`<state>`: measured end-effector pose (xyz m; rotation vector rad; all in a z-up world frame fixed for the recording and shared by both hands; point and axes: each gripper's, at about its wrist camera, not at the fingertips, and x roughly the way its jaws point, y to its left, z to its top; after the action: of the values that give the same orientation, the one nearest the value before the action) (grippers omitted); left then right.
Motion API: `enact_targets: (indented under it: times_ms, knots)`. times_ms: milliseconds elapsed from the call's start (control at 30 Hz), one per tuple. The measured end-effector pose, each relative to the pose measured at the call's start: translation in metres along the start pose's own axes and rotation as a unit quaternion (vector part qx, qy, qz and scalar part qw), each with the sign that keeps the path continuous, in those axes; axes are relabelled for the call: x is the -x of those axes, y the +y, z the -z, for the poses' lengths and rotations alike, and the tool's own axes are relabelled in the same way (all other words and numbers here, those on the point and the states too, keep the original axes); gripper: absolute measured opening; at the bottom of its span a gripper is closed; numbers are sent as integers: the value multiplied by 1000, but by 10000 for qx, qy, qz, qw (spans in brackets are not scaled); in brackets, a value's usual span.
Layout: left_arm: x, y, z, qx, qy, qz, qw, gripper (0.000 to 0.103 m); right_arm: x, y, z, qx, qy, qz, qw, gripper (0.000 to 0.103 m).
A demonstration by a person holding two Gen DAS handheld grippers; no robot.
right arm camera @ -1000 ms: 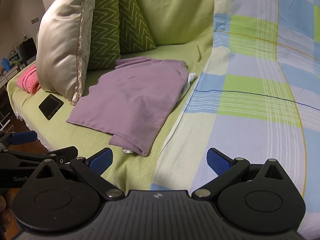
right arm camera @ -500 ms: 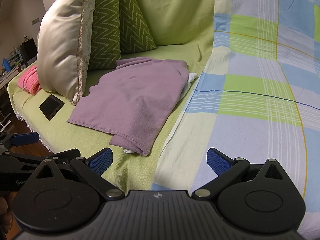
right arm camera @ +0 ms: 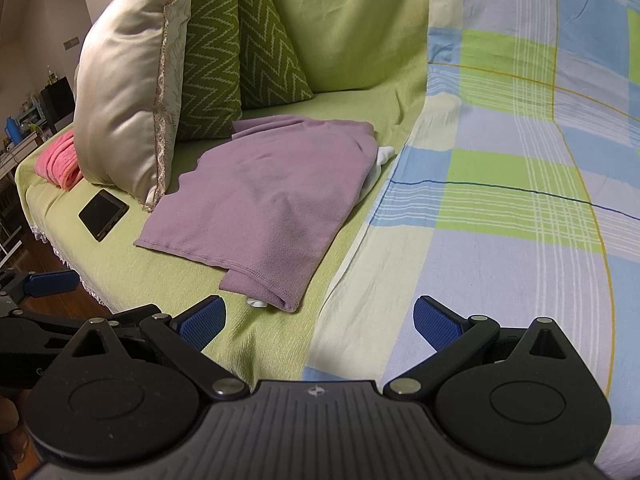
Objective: Fold clothes
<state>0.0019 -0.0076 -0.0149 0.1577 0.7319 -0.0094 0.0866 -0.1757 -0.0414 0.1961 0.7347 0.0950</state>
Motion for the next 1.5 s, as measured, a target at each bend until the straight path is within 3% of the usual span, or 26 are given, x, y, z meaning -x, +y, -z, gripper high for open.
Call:
enact_targets:
  times_ms: [433,500,633,733,900,967,1100,1200,1267,1367,1467,1500]
  knots:
    - [-8,0,3,-198,-58,74,9998,102,1,2,-2,69,70,44,9999,103]
    - [-11,1,2,-447,-176,52,9988,102,-2,3,-8,161,203,-58,9996,103]
    - [-20,4,0,-1251,-489,195,9907,102,-2,15,-22,1013,-73,-105,9948,103]
    - [-33,7,-3,-1770,-527,355,9822,95,-9,34,-29,2237,-230,-19,9744,95]
    - [-58,13,-8,-2416,-576,319,9681,68,-38,54,-27,3560,24,-91,9344,70]
    - [-68,13,-9,-2690,-589,303,9609,63,-52,59,-24,3855,178,-139,9224,62]
    - [-80,11,0,-3451,-718,261,9355,64,-74,72,-14,4407,371,-219,8966,48]
    - [-85,13,5,-3762,-779,223,9230,67,-85,75,-7,4525,395,-284,8904,48]
    - [-91,16,6,-3812,-772,159,9211,67,-92,76,-3,4570,403,-260,8882,47]
    - [-94,20,4,-3656,-834,184,9269,67,-93,76,-3,4595,354,-267,8871,28]
    - [-96,22,-1,-3601,-863,202,9287,67,-87,76,-11,4433,282,-279,8955,9]
    - [-97,22,-2,-3575,-873,205,9296,66,-83,75,-14,4355,204,-284,8995,8]
